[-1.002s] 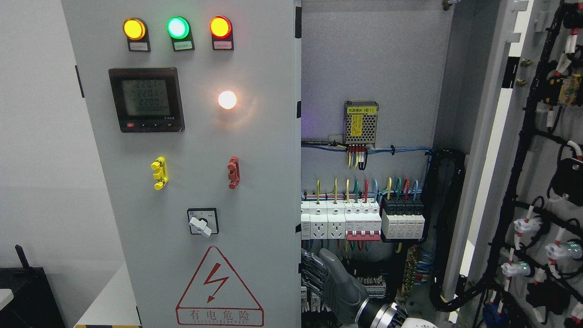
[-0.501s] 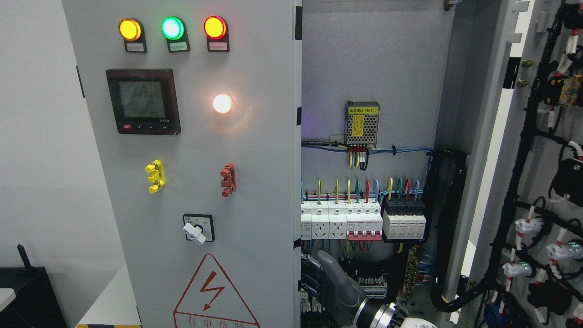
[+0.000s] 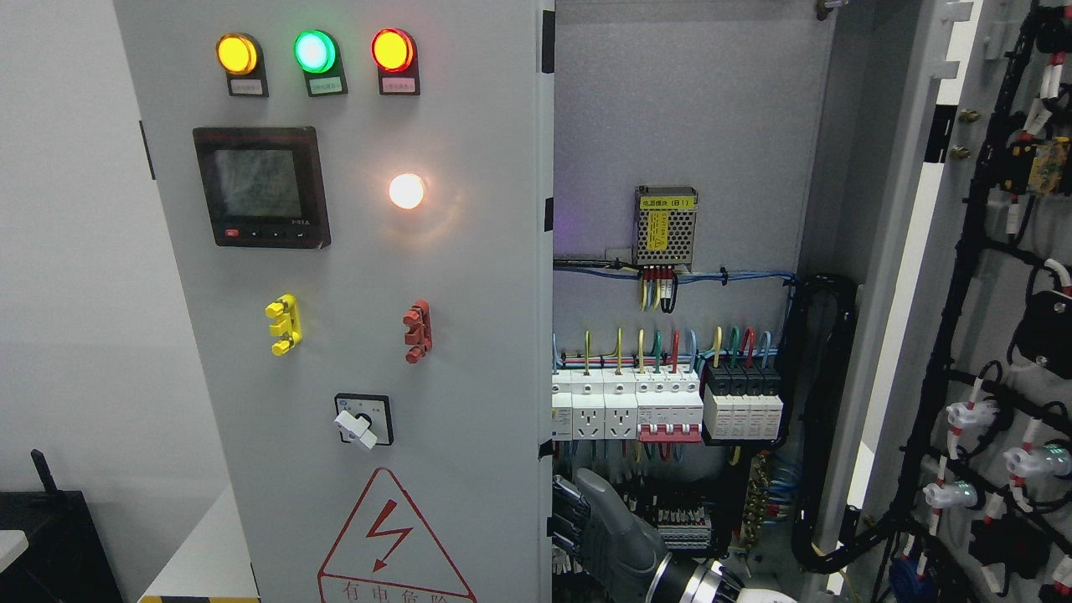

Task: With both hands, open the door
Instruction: 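Pull the lamp-panel door outward with the right hand, swinging it away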

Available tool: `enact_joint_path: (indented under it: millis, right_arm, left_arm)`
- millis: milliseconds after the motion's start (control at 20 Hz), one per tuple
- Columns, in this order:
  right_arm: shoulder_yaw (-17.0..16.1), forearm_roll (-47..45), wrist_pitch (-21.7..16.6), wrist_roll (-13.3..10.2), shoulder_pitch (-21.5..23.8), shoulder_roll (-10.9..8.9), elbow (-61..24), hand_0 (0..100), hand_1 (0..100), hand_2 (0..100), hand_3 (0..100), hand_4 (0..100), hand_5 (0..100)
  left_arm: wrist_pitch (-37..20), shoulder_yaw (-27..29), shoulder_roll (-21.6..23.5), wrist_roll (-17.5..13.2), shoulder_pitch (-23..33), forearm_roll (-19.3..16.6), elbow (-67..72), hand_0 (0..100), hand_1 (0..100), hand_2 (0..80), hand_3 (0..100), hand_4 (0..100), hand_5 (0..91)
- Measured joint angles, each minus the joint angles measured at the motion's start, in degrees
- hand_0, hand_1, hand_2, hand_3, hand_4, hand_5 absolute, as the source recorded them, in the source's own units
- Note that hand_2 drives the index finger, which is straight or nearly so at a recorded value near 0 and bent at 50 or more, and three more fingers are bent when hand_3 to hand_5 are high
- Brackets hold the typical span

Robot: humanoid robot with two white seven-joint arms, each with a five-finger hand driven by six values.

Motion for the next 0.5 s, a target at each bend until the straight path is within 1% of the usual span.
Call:
enact_joint_path:
  millis: [200,351,501]
  right_arm:
    - [0.21,-1.36,0.24,0.1,0.38,0.03,-0.96,11,0,0,0,0,0]
    - [0.38,-2.04,1.99,0.18,0.98,0.05,-1.92,11,0,0,0,0,0]
    - [0.55,-2.44,2.9,0.97,1.55,0.08,-2.85,11,0,0,0,0,0]
  left_arm:
    - [-0.04,0.0,0.0,0.0,0.0,0.0,0.0,0,0,0.0,0,3,0.0]
    - [-0.1,0.0,0.0,0.0,0.0,0.0,0.0,0,0,0.0,0,3,0.0]
    - [-0.12,0.0,0.0,0.0,0.0,0.0,0.0,0,0,0.0,0,3,0.0]
